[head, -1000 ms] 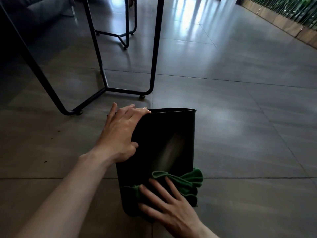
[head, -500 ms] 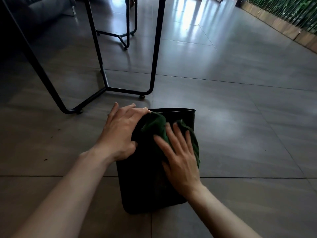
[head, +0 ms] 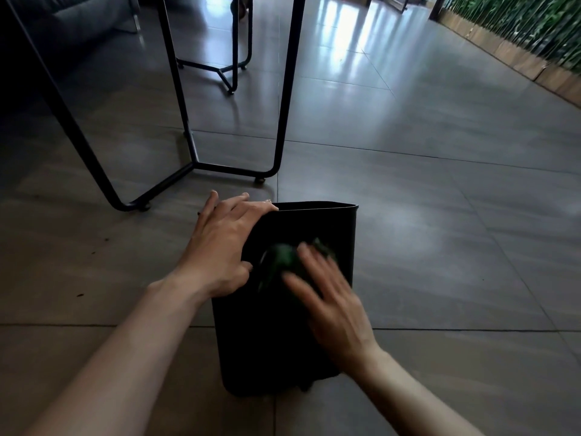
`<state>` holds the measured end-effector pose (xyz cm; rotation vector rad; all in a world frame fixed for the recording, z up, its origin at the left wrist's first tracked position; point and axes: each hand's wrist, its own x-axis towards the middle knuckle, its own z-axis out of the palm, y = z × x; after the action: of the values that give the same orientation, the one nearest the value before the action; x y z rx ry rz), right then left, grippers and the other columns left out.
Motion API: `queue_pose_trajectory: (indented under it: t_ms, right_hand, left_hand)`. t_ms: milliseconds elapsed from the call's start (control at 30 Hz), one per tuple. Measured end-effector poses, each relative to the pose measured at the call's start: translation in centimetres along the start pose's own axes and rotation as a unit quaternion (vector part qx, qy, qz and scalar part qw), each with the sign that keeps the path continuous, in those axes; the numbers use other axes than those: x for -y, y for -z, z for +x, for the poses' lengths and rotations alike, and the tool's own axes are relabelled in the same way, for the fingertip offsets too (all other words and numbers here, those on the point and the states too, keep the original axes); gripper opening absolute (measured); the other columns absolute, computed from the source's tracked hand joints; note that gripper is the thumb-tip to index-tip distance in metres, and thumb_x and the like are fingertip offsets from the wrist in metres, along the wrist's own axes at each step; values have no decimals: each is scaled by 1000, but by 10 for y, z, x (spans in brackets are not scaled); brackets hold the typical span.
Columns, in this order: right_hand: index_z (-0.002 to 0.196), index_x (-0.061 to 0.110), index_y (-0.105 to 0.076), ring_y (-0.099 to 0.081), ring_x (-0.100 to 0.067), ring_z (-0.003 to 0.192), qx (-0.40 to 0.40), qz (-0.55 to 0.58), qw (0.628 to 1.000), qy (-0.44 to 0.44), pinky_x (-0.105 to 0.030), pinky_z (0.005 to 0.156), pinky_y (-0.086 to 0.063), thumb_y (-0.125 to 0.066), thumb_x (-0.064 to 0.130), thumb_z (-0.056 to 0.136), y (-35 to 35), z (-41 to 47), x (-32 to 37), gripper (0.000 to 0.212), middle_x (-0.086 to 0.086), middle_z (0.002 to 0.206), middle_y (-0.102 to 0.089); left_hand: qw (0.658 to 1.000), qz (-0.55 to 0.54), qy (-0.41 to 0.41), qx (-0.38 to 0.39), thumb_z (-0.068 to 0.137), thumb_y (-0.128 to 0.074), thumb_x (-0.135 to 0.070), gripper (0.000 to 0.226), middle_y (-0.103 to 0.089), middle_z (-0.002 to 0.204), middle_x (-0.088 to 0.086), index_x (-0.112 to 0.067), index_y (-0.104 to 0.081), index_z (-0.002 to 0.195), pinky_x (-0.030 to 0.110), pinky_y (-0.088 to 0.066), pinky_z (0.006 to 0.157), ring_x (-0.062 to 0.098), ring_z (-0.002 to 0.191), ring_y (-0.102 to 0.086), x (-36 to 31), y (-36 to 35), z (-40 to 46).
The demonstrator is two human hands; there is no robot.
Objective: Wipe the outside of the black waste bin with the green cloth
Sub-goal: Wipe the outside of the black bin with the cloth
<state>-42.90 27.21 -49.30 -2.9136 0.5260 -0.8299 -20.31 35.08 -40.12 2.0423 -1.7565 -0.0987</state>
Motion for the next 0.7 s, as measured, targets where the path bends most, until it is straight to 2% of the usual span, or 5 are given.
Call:
queue_pose_trajectory:
  t_ms: [167, 367, 533, 600, 700]
  right_hand:
    - [154, 17, -42, -23, -32, 159, -81, 48, 988, -123, -59, 118, -40, -60, 14, 98, 6, 53, 5, 59, -12, 170, -26]
    - [151, 12, -50, -26, -35, 158, 50, -63, 994, 77, -54, 127, -28, -51, 19, 107, -35, -33, 32, 45, -15, 169, -30]
    - [147, 25, -55, -34, -27, 154, 137, -125, 958, 218, -42, 116, -46, -38, 16, 113, -38, -85, 30, 39, -4, 166, -40]
    - [146, 21, -55, -39, -29, 152, 130, -113, 963, 209, -45, 115, -46, -47, 17, 109, -26, -68, 20, 39, -9, 165, -41]
    - [145, 10, -57, -42, -34, 150, 38, -56, 995, 68, -53, 120, -39, -49, 16, 106, -5, -22, 4, 40, -17, 163, -41]
  left_hand:
    - [1000, 2, -2, -6, 67, -75, -16, 93, -42, 149, -15, -33, -32, 148, 38, 11, 123, 10, 149, -16, 1, 1, -2]
    - [1000, 11, 0, 7, 64, -72, -10, 97, -36, 153, -20, -38, -30, 147, 40, 10, 123, 9, 150, -13, 0, 1, -1]
    - [1000, 9, -2, 4, 64, -80, -13, 102, -34, 153, -21, -40, -27, 147, 41, 11, 123, 7, 150, -10, 0, -2, -1]
    - [1000, 11, -3, 5, 64, -80, -14, 102, -35, 153, -20, -40, -28, 147, 40, 12, 123, 8, 150, -11, 1, -2, -2]
    - [1000, 5, -2, 4, 63, -79, -13, 101, -36, 152, -20, -39, -29, 147, 40, 12, 123, 8, 150, -12, 2, -2, -1]
